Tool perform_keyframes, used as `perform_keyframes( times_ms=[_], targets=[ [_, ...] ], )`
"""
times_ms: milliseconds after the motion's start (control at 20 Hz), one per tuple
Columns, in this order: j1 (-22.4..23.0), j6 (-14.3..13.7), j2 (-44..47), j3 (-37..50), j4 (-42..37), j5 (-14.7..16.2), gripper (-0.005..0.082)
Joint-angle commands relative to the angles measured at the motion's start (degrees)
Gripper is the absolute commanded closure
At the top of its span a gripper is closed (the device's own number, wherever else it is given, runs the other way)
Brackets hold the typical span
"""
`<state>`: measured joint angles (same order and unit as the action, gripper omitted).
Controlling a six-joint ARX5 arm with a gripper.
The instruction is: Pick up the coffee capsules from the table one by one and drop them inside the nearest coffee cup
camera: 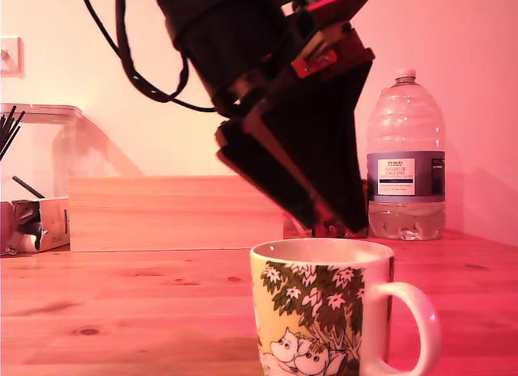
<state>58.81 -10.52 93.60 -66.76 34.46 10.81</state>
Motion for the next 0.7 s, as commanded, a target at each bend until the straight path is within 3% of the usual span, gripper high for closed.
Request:
perform_keyframes(
  times_ms=[0,50,100,350,650],
  targets=[
    [0.0,-0.2,-0.2,-0.1,-2.1,0.3,0.0632],
    [-0.5,-0.2,-0.8,-0.1,-3.1,0.4,0.0749],
    [-0.9,-0.1,-1.4,0.0,-4.0,0.5,0.0792],
    [-4.1,1.2,-8.0,5.4,-14.6,0.1,0.0789],
    [-9.7,5.8,-15.5,13.9,-25.2,-2.3,0.0789]
  ],
)
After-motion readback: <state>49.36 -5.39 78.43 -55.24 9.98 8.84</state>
